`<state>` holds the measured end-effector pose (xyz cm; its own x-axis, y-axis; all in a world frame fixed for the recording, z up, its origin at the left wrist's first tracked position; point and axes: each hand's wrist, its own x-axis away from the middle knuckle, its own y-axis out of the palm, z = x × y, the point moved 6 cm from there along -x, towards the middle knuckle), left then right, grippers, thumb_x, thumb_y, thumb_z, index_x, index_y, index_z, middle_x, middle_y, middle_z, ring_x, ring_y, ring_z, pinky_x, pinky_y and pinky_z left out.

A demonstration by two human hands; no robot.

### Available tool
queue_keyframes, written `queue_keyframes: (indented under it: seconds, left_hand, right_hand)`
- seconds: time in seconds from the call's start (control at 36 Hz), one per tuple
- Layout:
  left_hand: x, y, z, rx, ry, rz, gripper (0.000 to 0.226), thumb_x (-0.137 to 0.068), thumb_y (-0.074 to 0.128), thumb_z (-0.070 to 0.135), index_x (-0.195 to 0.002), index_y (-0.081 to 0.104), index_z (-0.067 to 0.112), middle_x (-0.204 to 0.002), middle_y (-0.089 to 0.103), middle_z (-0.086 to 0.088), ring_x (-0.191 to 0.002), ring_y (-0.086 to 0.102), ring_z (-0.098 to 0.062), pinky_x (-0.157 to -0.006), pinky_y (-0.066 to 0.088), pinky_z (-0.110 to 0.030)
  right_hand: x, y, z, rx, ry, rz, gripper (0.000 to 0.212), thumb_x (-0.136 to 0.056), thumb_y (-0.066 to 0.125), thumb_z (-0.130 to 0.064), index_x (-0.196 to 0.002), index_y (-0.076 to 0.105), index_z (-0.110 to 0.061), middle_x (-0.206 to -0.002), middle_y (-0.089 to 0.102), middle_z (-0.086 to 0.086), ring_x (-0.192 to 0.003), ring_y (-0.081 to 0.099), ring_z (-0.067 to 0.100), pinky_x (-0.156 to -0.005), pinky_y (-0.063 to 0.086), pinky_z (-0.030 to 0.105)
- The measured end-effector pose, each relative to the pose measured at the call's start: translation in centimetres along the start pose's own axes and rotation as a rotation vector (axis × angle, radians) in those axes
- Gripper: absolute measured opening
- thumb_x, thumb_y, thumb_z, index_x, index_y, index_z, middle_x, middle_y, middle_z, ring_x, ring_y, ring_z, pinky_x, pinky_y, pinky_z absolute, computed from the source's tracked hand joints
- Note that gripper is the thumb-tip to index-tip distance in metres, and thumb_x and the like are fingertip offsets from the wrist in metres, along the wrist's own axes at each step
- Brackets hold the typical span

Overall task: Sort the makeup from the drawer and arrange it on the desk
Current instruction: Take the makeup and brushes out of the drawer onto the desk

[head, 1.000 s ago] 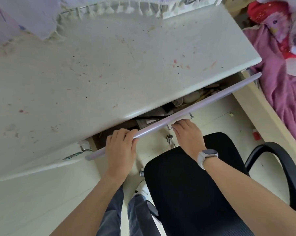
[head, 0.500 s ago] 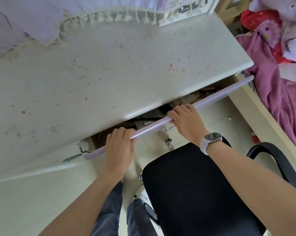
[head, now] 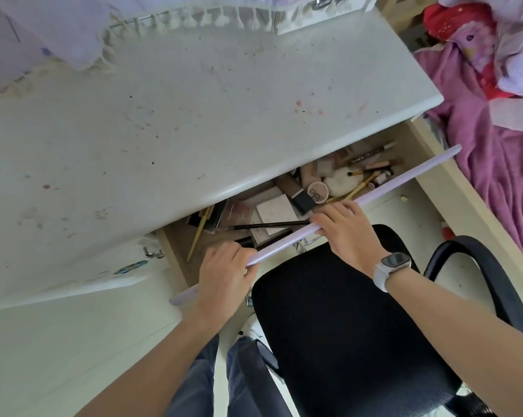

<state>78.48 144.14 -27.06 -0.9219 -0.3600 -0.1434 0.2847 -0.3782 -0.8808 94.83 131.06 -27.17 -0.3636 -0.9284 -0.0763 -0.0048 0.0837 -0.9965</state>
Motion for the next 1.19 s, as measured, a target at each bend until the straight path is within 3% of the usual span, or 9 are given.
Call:
queue_keyframes:
  seconds: [0.14,0.56,0.72,0.78,0.89,1.06,1.19]
  left_hand:
    - [0.4,0.5,0.4,0.019,0.029,-0.047,0.021,-0.063,0.083,0.014,-0.077,0.067,0.013,-0.066,0.061,0.001,-0.061,0.058,-0.016,-0.060,0.050,-0.030]
    - [0.8,2.9,0.0,0.029,0.032,-0.195,0.026,-0.054,0.086,0.012,-0.072,0.067,0.012,-0.063,0.061,0.001,-0.059,0.060,-0.018,-0.064,0.051,-0.030]
    - [0.6,3.2,-0.4,0.078,0.052,-0.211,0.025,-0.057,0.085,0.014,-0.070,0.063,0.013,-0.061,0.058,0.001,-0.057,0.058,-0.017,-0.067,0.052,-0.032]
    - [0.8,3.4,-0.7,0.114,0.067,-0.234,0.022,-0.064,0.083,0.021,-0.074,0.065,0.012,-0.066,0.060,0.001,-0.061,0.059,-0.018,-0.069,0.051,-0.033]
    - [0.9,3.3,-2.7,0.219,-0.001,-0.220,0.026,-0.085,0.058,0.036,-0.084,0.068,0.012,-0.077,0.066,0.002,-0.072,0.061,-0.017,-0.072,0.049,-0.035]
    - [1.1,5.2,-7.8,-0.120,-0.300,-0.373,0.031,-0.092,0.048,0.039,-0.114,0.059,0.019,-0.115,0.060,-0.002,-0.107,0.052,-0.022,-0.088,0.037,-0.036]
    - [0.7,7.3,-8.4,-0.208,-0.176,-0.500,0.038,-0.091,0.049,0.038,-0.125,0.051,0.023,-0.131,0.051,0.002,-0.118,0.043,-0.021,-0.094,0.035,-0.035]
  right_hand:
    - [1.1,-0.1,-0.1,-0.006,-0.003,-0.004,0.019,-0.074,0.072,-0.008,-0.092,0.066,-0.012,-0.086,0.065,0.002,-0.079,0.062,0.025,-0.079,0.049,0.039]
    - [1.9,2.8,-0.5,-0.010,0.080,-0.233,0.022,-0.069,0.077,-0.007,-0.087,0.066,-0.014,-0.088,0.065,0.000,-0.084,0.062,0.024,-0.079,0.048,0.039]
    - [1.7,3.0,-0.4,-0.041,0.125,-0.324,0.018,-0.077,0.069,-0.011,-0.093,0.065,-0.014,-0.095,0.064,0.003,-0.091,0.060,0.028,-0.082,0.043,0.041]
    - [1.4,3.1,-0.2,-0.043,0.120,-0.409,0.019,-0.083,0.060,-0.019,-0.102,0.062,-0.017,-0.105,0.061,0.000,-0.101,0.055,0.025,-0.087,0.038,0.037]
    - [0.6,3.1,0.1,-0.142,0.132,-0.515,0.031,-0.091,0.045,-0.031,-0.118,0.058,-0.023,-0.120,0.056,-0.005,-0.115,0.047,0.016,-0.094,0.031,0.030]
    - [-3.2,4.3,-2.3,-0.145,0.169,-0.498,0.045,-0.091,0.047,-0.040,-0.133,0.046,-0.022,-0.130,0.050,-0.001,-0.122,0.042,0.020,-0.098,0.035,0.036]
    - [-6.0,7.2,-4.6,0.034,0.136,-0.533,0.062,-0.084,0.056,-0.047,-0.136,0.036,-0.021,-0.139,0.039,0.002,-0.127,0.034,0.024,-0.096,0.034,0.042]
